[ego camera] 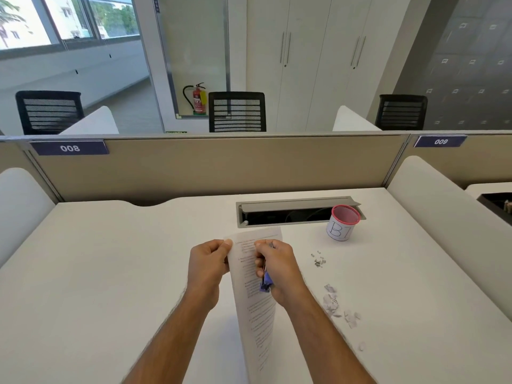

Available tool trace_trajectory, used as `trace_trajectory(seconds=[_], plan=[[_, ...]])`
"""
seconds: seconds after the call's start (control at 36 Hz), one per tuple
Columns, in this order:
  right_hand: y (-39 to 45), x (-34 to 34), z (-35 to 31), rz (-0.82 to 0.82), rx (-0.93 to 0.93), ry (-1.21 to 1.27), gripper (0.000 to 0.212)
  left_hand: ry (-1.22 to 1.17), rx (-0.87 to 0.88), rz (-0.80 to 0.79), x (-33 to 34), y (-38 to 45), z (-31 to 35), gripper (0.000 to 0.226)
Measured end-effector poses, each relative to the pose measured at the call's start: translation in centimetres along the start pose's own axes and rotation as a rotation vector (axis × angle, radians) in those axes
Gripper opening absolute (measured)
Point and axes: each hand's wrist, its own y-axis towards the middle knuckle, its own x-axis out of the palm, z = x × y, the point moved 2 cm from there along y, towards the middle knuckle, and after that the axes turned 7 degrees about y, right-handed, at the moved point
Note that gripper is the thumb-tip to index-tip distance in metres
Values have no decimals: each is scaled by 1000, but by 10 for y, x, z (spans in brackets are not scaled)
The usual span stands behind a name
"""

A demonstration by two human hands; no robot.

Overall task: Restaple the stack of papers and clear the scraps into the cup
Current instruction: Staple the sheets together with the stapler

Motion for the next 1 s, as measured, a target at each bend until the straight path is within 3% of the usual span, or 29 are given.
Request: trace_trajectory(seconds=[0.28,0.44,0.64,0.75,0.92,1.0], plan=[[8,-31,7,-108,289,551,20,-54,-236,148,-36,41,-38,27],[10,-41,16,-154,341,675,27,-31,-329,184,-60,60,-63,22],[6,-53,13,-211,316,713,30,68,-112,4,-48,24,-17,19],[10,-58,3,-163,237,715,28,78,23,-57,-33,-12,27,24],[20,-66,-21,-96,133,789,25,-262,52,-95,-39,-25,67,21],[19,-71,-31,-97,109,801,22,-326,-13,-69,-53,-4,61,19]])
